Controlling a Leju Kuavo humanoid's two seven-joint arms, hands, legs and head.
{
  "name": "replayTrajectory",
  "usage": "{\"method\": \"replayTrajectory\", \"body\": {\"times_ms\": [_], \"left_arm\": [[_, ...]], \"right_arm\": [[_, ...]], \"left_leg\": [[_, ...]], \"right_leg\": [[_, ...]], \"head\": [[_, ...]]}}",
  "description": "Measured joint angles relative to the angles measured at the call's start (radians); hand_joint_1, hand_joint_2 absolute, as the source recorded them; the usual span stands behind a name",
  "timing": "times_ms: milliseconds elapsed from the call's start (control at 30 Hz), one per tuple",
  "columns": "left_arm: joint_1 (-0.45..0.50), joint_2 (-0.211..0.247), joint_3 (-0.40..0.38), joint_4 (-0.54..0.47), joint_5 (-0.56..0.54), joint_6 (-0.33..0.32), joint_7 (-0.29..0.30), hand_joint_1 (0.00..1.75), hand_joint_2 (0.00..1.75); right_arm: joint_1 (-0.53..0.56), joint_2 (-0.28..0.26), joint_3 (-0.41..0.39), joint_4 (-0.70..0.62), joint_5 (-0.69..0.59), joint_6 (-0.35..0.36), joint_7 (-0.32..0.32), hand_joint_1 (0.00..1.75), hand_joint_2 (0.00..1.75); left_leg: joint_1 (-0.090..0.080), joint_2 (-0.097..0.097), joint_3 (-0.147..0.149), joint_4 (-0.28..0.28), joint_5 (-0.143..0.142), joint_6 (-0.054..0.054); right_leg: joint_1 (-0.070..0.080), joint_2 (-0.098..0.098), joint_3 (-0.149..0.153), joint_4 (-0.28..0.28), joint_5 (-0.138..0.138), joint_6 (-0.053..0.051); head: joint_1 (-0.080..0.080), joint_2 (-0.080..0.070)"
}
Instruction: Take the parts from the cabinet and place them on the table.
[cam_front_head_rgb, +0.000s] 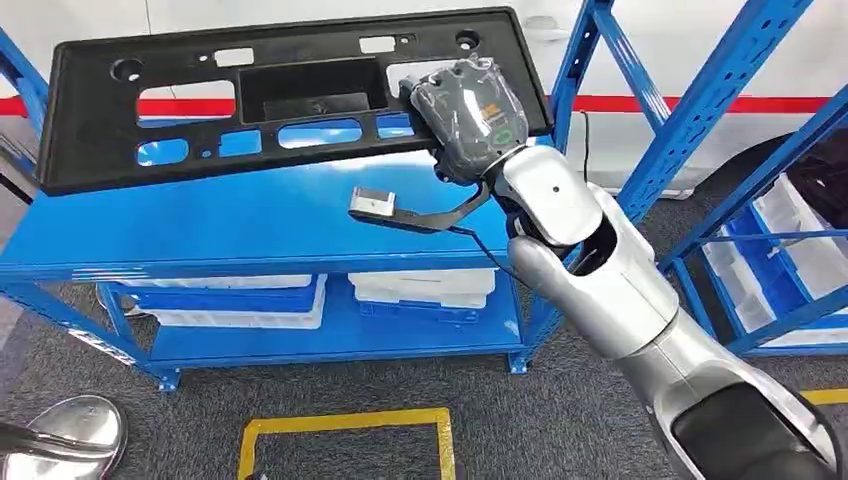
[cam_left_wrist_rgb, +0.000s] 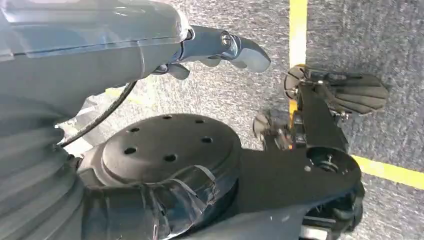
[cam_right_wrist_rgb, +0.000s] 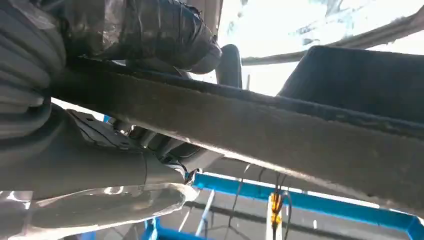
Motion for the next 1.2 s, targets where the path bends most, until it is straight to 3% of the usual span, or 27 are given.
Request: {"method": "replayTrajectory", "body": {"times_ms": [33,133,167,233,300,333,367,400,467,500,533,567,633,667,700,767,800,833,867,933,967,1000,1033,1067,1133,1167,1200], "left_arm": [[0.000,0.000,0.000,0.000,0.000,0.000,0.000,0.00,1.75],[0.001,0.000,0.000,0.000,0.000,0.000,0.000,0.00,1.75],[0.001,0.005,0.002,0.000,0.000,0.000,0.000,0.00,1.75],[0.002,0.002,0.003,-0.001,0.000,0.000,0.000,0.00,1.75],[0.003,0.002,0.003,-0.001,0.000,0.000,0.000,0.00,1.75],[0.002,0.002,0.003,-0.001,0.000,0.000,0.000,0.00,1.75],[0.001,0.002,0.003,-0.001,0.000,0.000,0.000,0.00,1.75],[0.001,0.002,0.003,-0.001,0.000,-0.002,0.000,0.00,1.75],[0.001,0.002,0.002,0.000,0.000,-0.003,0.000,0.00,1.75],[-0.001,-0.010,0.002,-0.003,0.000,-0.006,0.001,0.00,1.75],[-0.002,-0.006,0.002,-0.001,0.000,-0.006,0.001,0.00,1.75],[0.001,-0.012,0.002,-0.001,0.000,-0.006,0.003,0.00,1.75],[0.000,-0.013,0.002,0.000,0.000,-0.006,0.005,0.00,1.75],[0.000,-0.012,0.002,0.000,0.001,-0.006,0.006,0.00,1.75],[-0.001,-0.008,0.003,0.004,0.001,-0.005,0.007,0.00,1.75],[0.001,-0.006,0.003,0.005,0.002,-0.005,0.008,0.00,1.75],[0.003,-0.005,0.003,0.005,0.001,-0.008,0.006,0.00,1.75],[0.003,-0.005,0.003,0.005,0.002,-0.012,0.005,0.00,1.75],[0.002,-0.005,0.002,0.005,0.001,-0.014,0.004,0.00,1.75],[0.002,-0.006,0.003,0.005,0.002,-0.017,0.002,0.00,1.75],[0.001,-0.008,0.002,0.005,0.002,-0.018,0.002,0.00,1.75],[0.000,-0.017,0.002,0.004,0.001,-0.018,0.002,0.00,1.75],[-0.004,-0.024,0.002,0.003,0.000,-0.018,0.003,0.00,1.75],[-0.006,-0.031,0.002,0.001,0.000,-0.021,0.005,0.00,1.75],[-0.003,-0.031,0.002,0.001,0.000,-0.021,0.010,0.00,1.75],[-0.002,-0.031,0.002,0.002,0.000,-0.018,0.013,0.00,1.75],[-0.004,-0.025,0.002,0.003,0.001,-0.018,0.017,0.00,1.75]], "right_arm": [[-0.003,0.000,0.000,-0.002,0.000,0.000,0.000,1.75,1.75],[-0.004,0.000,0.000,-0.002,0.000,0.000,0.000,1.75,1.75],[-0.004,0.002,0.000,-0.002,0.000,0.000,0.000,1.75,1.75],[-0.008,0.007,0.000,-0.001,0.000,0.000,0.000,1.75,1.75],[-0.005,0.007,0.000,-0.001,0.000,0.000,0.000,1.75,1.75],[-0.003,0.007,0.000,0.001,0.000,0.000,0.000,1.75,1.75],[-0.002,0.007,0.001,0.002,0.000,0.000,0.000,1.75,1.75],[0.000,0.007,0.001,0.005,0.000,0.000,-0.001,1.75,1.75],[0.001,0.007,0.001,0.009,0.000,0.000,-0.001,1.75,1.75],[0.000,0.007,0.001,0.009,0.000,-0.001,-0.001,1.75,1.75],[-0.004,0.006,0.001,0.010,0.000,-0.001,-0.001,1.75,1.75],[0.000,0.008,0.001,0.010,0.000,-0.002,-0.001,1.75,1.75],[0.004,0.008,0.001,0.015,0.000,-0.001,-0.003,1.75,1.75],[0.009,0.007,0.002,0.016,0.000,-0.001,-0.003,1.75,1.75],[0.009,0.007,0.002,0.018,0.000,-0.001,-0.003,1.75,1.75],[0.010,0.007,0.002,0.018,0.000,-0.001,-0.003,1.75,1.75],[0.012,0.007,0.002,0.019,0.000,-0.001,-0.003,1.75,1.75],[0.015,0.007,0.002,0.021,0.000,-0.001,-0.003,1.75,1.75],[0.017,0.007,0.003,0.021,0.000,-0.001,-0.003,1.75,1.75],[0.016,0.007,0.006,0.021,0.002,-0.001,-0.003,1.75,1.75],[0.011,0.007,0.006,0.021,0.002,-0.001,-0.003,1.75,1.75],[0.003,0.007,0.006,0.020,0.002,-0.001,-0.003,1.75,1.75],[-0.008,0.010,0.007,0.018,0.002,-0.001,-0.003,1.75,1.75],[-0.017,0.010,0.007,0.018,0.002,0.000,-0.003,1.75,1.75],[-0.022,0.010,0.009,0.018,0.003,0.001,-0.003,1.75,1.75],[-0.021,0.010,0.011,0.018,0.003,0.001,-0.003,1.75,1.75],[-0.019,0.010,0.013,0.019,0.002,0.001,-0.004,1.75,1.75]], "left_leg": [[0.005,0.001,0.003,-0.010,0.013,-0.008],[0.005,-0.001,0.014,-0.050,0.054,-0.024],[-0.002,-0.008,0.006,-0.042,0.045,-0.022],[-0.008,-0.010,-0.026,0.049,-0.085,-0.025],[-0.004,-0.008,-0.051,0.188,-0.176,-0.030],[-0.003,-0.008,-0.057,0.245,-0.182,-0.034],[0.001,-0.008,-0.047,0.263,-0.159,-0.040],[0.008,-0.007,-0.018,0.241,-0.121,-0.047],[0.027,-0.004,0.095,0.100,-0.070,-0.071],[0.031,-0.004,0.149,0.020,-0.110,-0.091],[0.022,-0.016,0.177,-0.037,-0.134,-0.074],[0.026,-0.016,0.164,-0.017,-0.130,-0.051],[0.022,-0.020,0.145,0.004,-0.126,-0.052],[0.025,-0.017,0.135,0.002,-0.122,-0.045],[0.022,-0.015,0.124,0.004,-0.115,-0.034],[0.009,-0.013,0.109,0.004,-0.101,-0.021],[0.000,-0.012,0.102,0.005,-0.093,-0.018],[-0.007,-0.012,0.093,0.005,-0.086,-0.014],[-0.014,-0.012,0.085,0.006,-0.080,-0.011],[-0.025,-0.014,0.073,0.010,-0.071,0.001],[-0.027,-0.015,0.070,0.010,-0.067,0.005],[-0.026,-0.014,0.066,0.009,-0.063,0.007],[-0.020,-0.013,0.057,0.010,-0.054,0.002],[-0.008,-0.012,0.053,0.005,-0.042,-0.011],[0.003,-0.019,0.055,-0.018,-0.018,-0.029],[-0.002,-0.024,0.062,-0.042,-0.002,-0.029],[-0.008,-0.019,0.055,-0.028,-0.030,-0.021]], "right_leg": [[0.001,-0.005,-0.003,0.001,0.013,0.008],[0.007,-0.004,-0.007,-0.034,0.057,-0.010],[-0.009,-0.009,0.001,-0.072,0.084,-0.007],[-0.008,-0.011,-0.021,-0.095,0.131,-0.014],[-0.008,-0.012,-0.050,-0.091,0.148,-0.010],[-0.008,-0.012,-0.070,-0.086,0.159,-0.007],[-0.011,-0.012,-0.091,-0.077,0.168,-0.004],[-0.014,-0.013,-0.110,-0.067,0.174,0.002],[-0.024,-0.011,-0.148,-0.043,0.187,0.018],[-0.020,-0.008,-0.170,-0.032,0.189,0.024],[-0.017,-0.011,-0.180,-0.014,0.193,0.029],[-0.014,-0.005,-0.188,-0.005,0.203,0.034],[-0.017,-0.003,-0.199,-0.005,0.211,0.036],[-0.022,0.001,-0.208,0.006,0.200,0.039],[-0.023,0.000,-0.223,0.041,0.153,0.045],[-0.026,-0.001,-0.262,0.185,0.044,0.048],[-0.024,-0.001,-0.282,0.269,0.000,0.040],[-0.017,0.001,-0.293,0.330,-0.022,0.027],[-0.004,0.002,-0.282,0.343,-0.016,0.013],[0.030,0.006,-0.195,0.241,0.039,-0.022],[0.052,0.011,-0.132,0.150,0.068,-0.049],[0.054,0.024,-0.074,0.059,0.075,-0.088],[0.058,0.026,-0.050,0.014,0.062,-0.100],[0.062,0.014,-0.050,-0.005,0.074,-0.093],[0.065,0.016,-0.051,-0.021,0.101,-0.086],[0.064,0.012,-0.041,-0.061,0.128,-0.098],[0.050,0.003,-0.025,-0.106,0.156,-0.097]], "head": [[0.000,0.000],[0.000,0.000],[0.000,0.000],[-0.002,0.000],[-0.002,0.000],[-0.001,0.000],[-0.002,0.000],[-0.002,0.000],[-0.002,0.000],[-0.006,0.000],[-0.005,0.000],[-0.005,0.000],[-0.003,0.000],[-0.004,0.000],[0.003,0.000],[0.004,0.000],[0.004,0.000],[0.004,0.000],[0.004,0.000],[0.004,0.000],[0.004,0.000],[0.001,0.000],[0.002,0.000],[0.003,0.000],[0.003,0.000],[0.003,0.000],[0.002,0.000]]}}
